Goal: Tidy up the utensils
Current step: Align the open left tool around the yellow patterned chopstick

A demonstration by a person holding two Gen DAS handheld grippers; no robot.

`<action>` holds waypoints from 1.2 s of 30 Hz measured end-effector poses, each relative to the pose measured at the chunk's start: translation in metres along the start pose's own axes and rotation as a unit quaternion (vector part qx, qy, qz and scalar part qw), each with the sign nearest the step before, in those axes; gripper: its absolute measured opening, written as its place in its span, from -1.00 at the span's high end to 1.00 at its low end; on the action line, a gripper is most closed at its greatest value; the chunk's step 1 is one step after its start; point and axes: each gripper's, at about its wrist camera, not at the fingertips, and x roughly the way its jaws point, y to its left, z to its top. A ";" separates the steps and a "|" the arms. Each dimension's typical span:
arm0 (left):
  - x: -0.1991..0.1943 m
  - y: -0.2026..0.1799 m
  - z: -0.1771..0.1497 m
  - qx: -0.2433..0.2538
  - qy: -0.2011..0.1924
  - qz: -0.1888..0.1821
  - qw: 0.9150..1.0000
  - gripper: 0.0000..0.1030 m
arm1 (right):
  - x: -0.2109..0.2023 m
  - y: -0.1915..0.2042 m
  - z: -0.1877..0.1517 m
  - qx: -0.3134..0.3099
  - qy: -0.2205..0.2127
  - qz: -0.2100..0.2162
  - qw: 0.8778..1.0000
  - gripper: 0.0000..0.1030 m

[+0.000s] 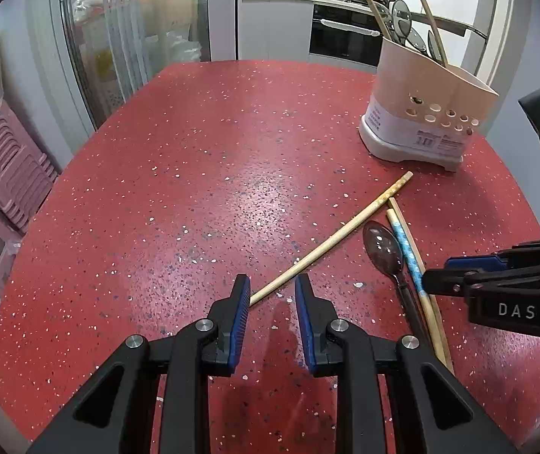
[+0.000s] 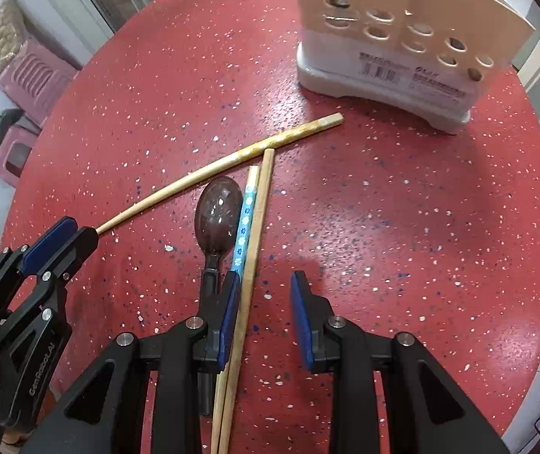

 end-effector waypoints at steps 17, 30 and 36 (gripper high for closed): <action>0.005 -0.003 0.016 0.043 0.004 0.015 0.999 0.03 | 0.020 0.017 0.002 -0.018 0.011 -0.019 1.000 0.40; 0.032 0.007 0.031 0.037 0.019 0.008 0.999 0.03 | 0.019 0.007 0.007 0.001 0.012 0.019 1.000 0.40; 0.040 -0.004 0.020 0.055 0.051 -0.043 0.996 0.02 | 0.018 0.008 0.006 -0.035 0.011 -0.023 0.999 0.40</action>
